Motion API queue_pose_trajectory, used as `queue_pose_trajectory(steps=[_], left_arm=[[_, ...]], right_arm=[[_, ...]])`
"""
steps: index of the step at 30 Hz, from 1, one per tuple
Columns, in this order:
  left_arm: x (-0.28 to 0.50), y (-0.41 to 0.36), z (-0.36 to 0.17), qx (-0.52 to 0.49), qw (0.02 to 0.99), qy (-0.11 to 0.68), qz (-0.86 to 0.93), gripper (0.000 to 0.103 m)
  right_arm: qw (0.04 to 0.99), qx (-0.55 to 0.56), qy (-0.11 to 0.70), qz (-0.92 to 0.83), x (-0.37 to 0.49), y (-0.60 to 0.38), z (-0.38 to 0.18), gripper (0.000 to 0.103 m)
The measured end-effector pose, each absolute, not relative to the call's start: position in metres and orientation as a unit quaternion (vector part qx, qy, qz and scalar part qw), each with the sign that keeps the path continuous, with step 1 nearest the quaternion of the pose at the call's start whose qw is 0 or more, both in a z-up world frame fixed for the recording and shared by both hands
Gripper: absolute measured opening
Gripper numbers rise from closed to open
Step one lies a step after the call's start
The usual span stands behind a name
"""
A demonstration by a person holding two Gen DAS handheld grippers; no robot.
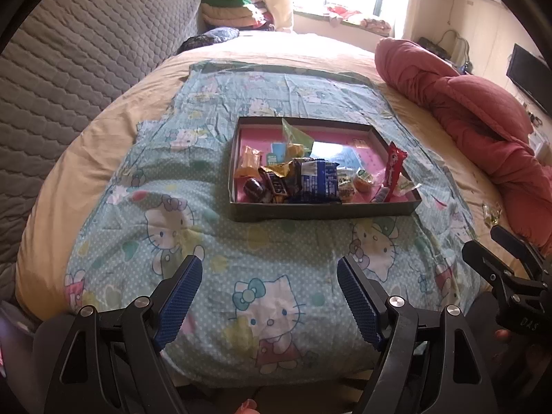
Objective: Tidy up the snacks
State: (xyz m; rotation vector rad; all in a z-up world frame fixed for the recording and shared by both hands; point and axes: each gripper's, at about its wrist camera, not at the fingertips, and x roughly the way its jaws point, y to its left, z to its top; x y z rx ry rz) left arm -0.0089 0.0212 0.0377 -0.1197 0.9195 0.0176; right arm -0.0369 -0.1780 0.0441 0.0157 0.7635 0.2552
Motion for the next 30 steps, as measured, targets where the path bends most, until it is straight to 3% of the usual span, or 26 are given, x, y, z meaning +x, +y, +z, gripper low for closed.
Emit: queue_pose_trajectory(steps=[30], left_arm=[[-0.009, 0.022, 0.034, -0.054, 0.895, 0.442, 0.012, 0.082]], right_arm=[[0.915, -0.006, 0.381, 0.132, -0.031, -0.162, 0.037, 0.101]])
